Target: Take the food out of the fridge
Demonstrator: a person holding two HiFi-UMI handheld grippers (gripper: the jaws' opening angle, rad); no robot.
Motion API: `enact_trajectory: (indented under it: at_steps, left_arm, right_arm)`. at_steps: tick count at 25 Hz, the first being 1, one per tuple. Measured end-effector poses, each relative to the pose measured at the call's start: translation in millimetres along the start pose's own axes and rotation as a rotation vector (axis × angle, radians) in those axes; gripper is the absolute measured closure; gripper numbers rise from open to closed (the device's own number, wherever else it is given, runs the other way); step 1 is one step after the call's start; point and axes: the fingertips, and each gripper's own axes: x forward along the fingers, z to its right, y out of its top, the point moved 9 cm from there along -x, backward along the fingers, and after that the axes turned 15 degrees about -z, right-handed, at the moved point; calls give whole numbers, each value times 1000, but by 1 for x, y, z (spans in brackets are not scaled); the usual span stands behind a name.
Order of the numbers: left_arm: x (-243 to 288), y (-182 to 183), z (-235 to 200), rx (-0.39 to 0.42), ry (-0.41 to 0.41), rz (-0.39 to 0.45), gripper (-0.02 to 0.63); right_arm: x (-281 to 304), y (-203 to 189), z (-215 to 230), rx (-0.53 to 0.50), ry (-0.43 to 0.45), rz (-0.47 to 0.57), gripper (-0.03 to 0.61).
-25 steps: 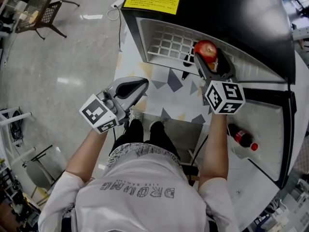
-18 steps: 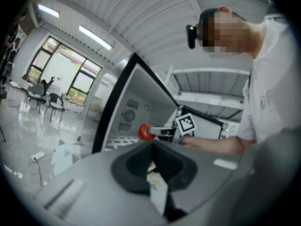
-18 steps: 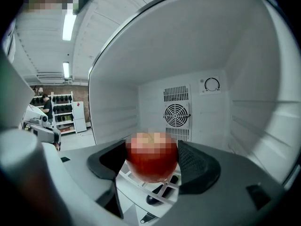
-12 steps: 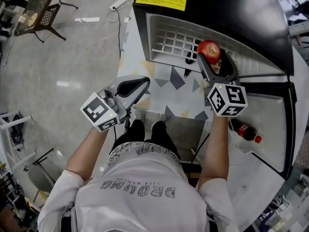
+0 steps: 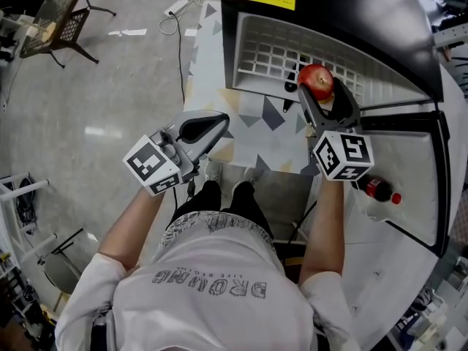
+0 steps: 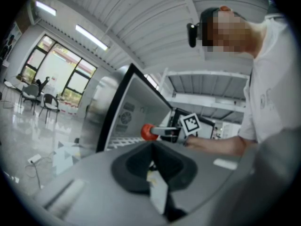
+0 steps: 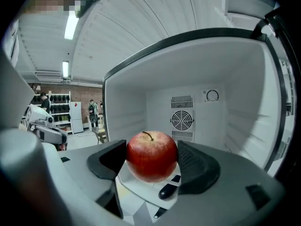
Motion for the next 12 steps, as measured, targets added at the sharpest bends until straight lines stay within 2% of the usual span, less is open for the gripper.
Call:
enact_trajectory:
  at_steps: [12]
  left_arm:
    - [-16, 9, 1, 35, -27, 19, 606]
  right_arm:
    - [-24, 3, -36, -3, 10, 31, 266]
